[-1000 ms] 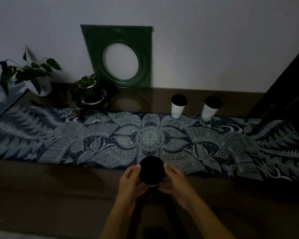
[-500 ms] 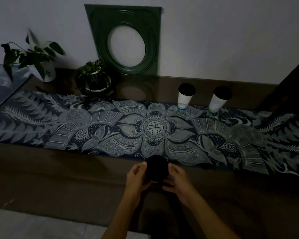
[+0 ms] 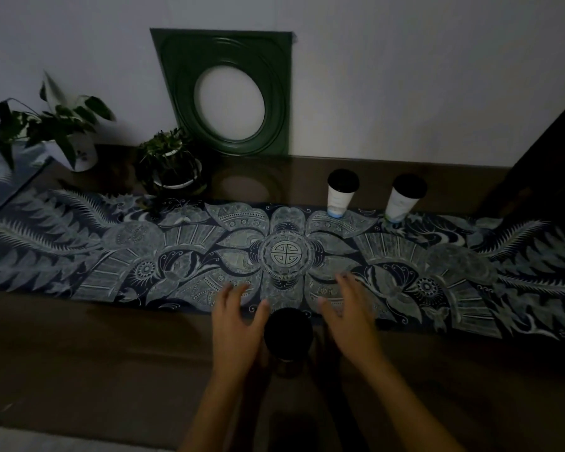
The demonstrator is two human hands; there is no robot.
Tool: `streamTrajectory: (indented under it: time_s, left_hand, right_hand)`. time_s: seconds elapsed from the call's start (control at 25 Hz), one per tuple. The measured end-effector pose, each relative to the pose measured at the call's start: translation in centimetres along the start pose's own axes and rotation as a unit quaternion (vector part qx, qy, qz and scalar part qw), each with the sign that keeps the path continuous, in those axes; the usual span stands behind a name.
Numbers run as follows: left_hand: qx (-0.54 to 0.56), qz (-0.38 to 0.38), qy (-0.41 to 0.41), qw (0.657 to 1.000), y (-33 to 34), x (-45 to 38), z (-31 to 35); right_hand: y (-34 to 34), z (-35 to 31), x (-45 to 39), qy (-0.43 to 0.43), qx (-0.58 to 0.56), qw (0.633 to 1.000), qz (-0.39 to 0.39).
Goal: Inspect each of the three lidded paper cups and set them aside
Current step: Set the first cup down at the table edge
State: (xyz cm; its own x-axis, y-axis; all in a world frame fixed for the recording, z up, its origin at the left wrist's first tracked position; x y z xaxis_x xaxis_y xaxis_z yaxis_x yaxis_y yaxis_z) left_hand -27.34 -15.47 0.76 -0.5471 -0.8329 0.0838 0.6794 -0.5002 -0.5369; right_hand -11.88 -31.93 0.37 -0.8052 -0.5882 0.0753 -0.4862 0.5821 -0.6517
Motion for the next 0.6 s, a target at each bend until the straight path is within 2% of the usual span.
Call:
streamTrajectory:
  time_s: [0.12,0.24,0.32,0.44,0.6]
  left_hand:
    - [-0.142,0.076,0.177,0.971,-1.8,-1.8,6.5]
    - [-0.192,0.130,0.272,0.934,-2.4,-3.4,11.5]
    - [-0.209,0.152,0.303,0.917,-2.1,-4.5,13.9]
    - [-0.215,0.146,0.323,0.910,-0.4,-6.0,16.3]
    - [-0.209,0.108,0.304,0.923,3.5,-8.6,17.4]
  right_hand:
    - [-4.8,-3.6,-2.0,-0.108,0.139,0.981,0.076]
    - [-8.7,-6.3,-3.4,-0.172,0.220,0.949,0.145]
    - [-10.5,-6.9,-4.5,-0.178,0.240,0.941,0.161]
    - [-12.6,-6.6,-6.2,-0.176,0.243,0.940,0.165]
    - [-13.4,-3.4,-9.1,-0.137,0.146,0.969,0.142]
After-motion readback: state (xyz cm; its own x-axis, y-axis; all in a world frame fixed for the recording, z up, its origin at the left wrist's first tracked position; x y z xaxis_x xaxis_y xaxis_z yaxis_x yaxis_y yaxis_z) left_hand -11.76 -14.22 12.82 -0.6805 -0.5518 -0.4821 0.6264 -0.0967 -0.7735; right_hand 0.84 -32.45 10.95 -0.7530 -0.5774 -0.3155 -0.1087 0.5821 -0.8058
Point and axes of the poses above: each hand's wrist, its own x-axis away from the middle knuckle, its own y-axis out of the palm, z = x × y, the point moved 6 cm from there along -x, towards the middle knuckle, and after that the axes turned 4 degrees about -y, right-handed, at the moved point
